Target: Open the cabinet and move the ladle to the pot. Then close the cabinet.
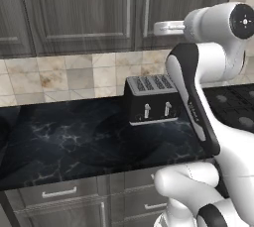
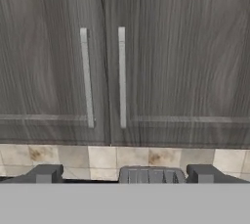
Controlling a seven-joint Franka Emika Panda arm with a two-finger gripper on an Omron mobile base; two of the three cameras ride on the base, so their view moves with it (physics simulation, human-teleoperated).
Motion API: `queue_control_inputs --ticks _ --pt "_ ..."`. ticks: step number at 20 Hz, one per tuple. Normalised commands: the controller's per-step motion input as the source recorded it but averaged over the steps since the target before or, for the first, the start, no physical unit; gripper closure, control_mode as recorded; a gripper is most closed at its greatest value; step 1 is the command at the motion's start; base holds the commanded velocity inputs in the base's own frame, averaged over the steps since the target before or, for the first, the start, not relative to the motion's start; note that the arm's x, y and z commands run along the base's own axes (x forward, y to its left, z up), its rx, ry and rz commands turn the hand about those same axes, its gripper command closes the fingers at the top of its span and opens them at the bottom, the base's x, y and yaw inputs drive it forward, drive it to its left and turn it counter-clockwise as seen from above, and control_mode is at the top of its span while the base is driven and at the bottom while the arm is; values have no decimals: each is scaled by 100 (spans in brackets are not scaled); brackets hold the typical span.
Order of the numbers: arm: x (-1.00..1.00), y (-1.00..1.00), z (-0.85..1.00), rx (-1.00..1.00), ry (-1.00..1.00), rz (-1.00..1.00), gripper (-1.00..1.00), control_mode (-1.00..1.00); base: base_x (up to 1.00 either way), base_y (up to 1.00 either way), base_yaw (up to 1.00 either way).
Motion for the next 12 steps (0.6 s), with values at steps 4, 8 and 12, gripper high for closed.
queue_control_inputs --ticks 4,8,12 --pt "33 0 0 0 0 0 -100 -100 0 0 0" --pt "29 0 0 0 7 0 -100 -100 0 0 0" --pt "31 0 0 0 14 0 -100 -100 0 0 0"
